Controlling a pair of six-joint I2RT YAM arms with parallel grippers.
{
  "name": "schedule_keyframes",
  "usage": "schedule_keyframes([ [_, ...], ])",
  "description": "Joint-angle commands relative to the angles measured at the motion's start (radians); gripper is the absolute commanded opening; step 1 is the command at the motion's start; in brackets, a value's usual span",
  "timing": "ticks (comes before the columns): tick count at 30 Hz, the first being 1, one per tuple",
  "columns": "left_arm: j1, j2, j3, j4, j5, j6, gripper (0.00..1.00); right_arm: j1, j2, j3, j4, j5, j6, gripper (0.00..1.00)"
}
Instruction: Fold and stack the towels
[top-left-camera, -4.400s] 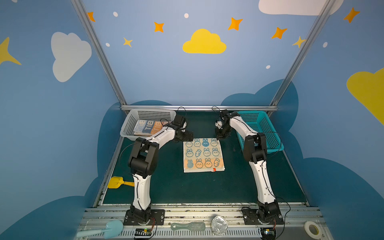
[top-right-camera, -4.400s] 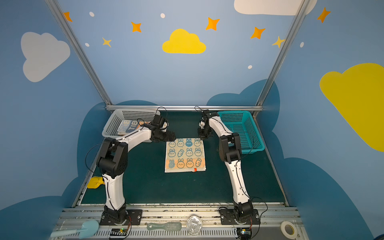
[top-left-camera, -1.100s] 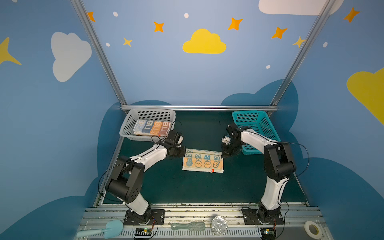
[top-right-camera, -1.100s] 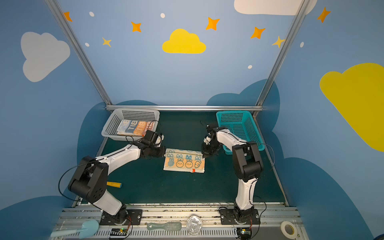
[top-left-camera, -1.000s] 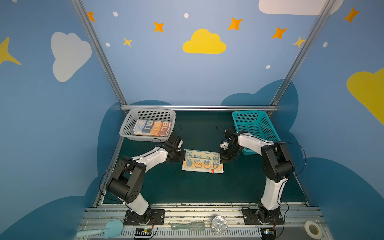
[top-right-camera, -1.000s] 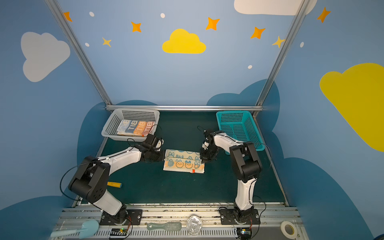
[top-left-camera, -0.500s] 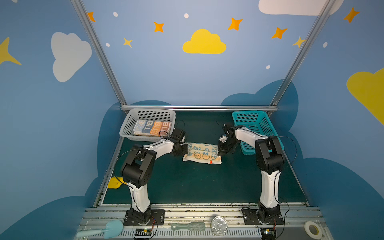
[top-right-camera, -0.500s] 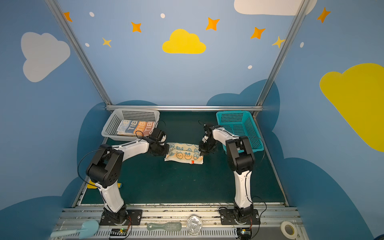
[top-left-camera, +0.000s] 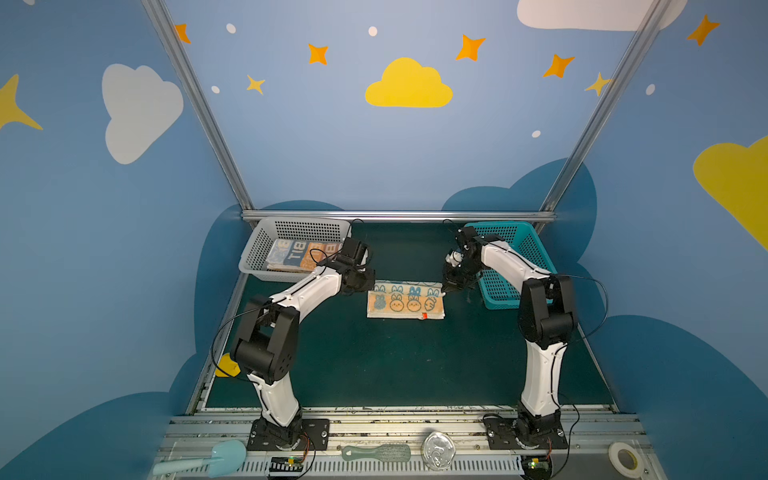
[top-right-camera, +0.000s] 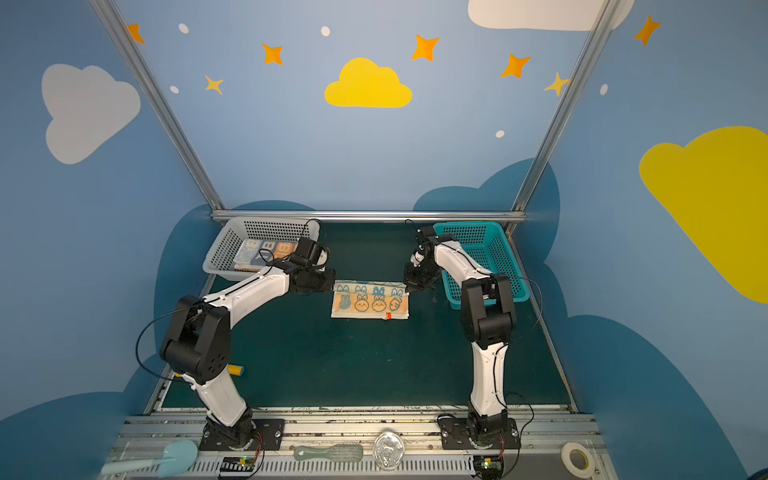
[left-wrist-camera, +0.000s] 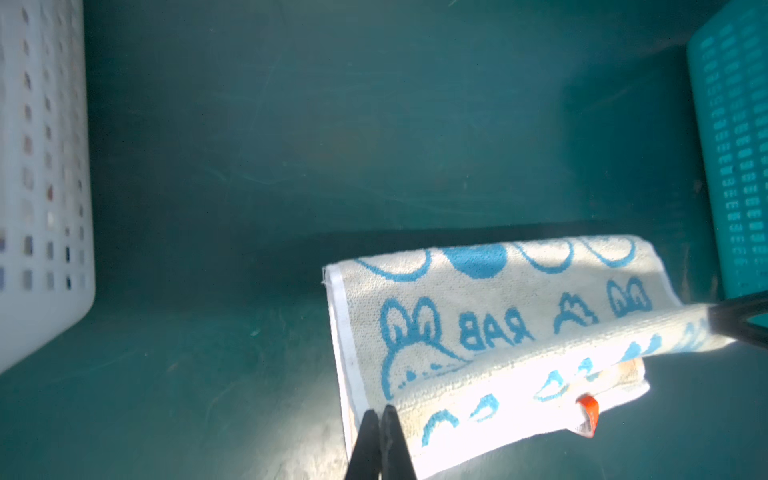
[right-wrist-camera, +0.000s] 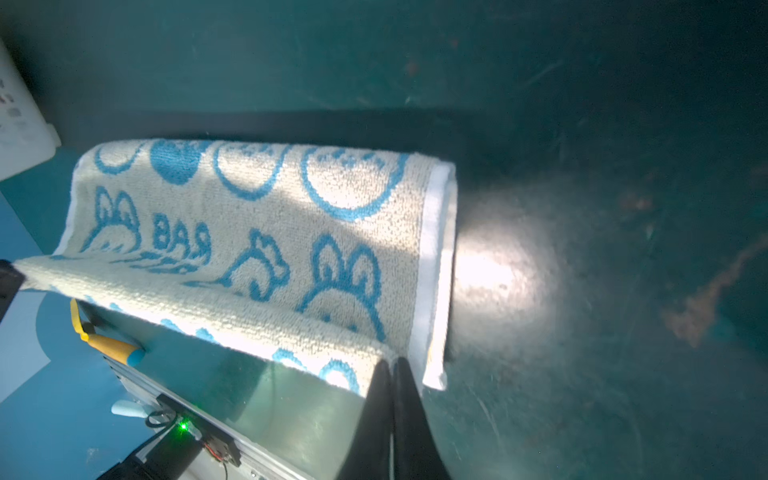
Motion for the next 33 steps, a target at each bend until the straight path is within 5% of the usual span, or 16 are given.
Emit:
schedule_keyframes([
  [1, -0.009, -0.041, -0.056, 0.0, 0.013, -0.003, 0.03, 0.0, -0.061, -0.071, -0.018, 0.014, -0.01, 0.0],
  [23, -0.052, -0.009, -0.155, 0.071, 0.008, -0.024, 0.03, 0.037, -0.104, -0.313, 0.11, 0.017, 0.016, 0.0],
  [33, -0.076, -0.069, -0.112, 0.041, -0.026, -0.025, 0.47, 0.054, -0.235, -0.334, 0.098, 0.002, 0.023, 0.4],
])
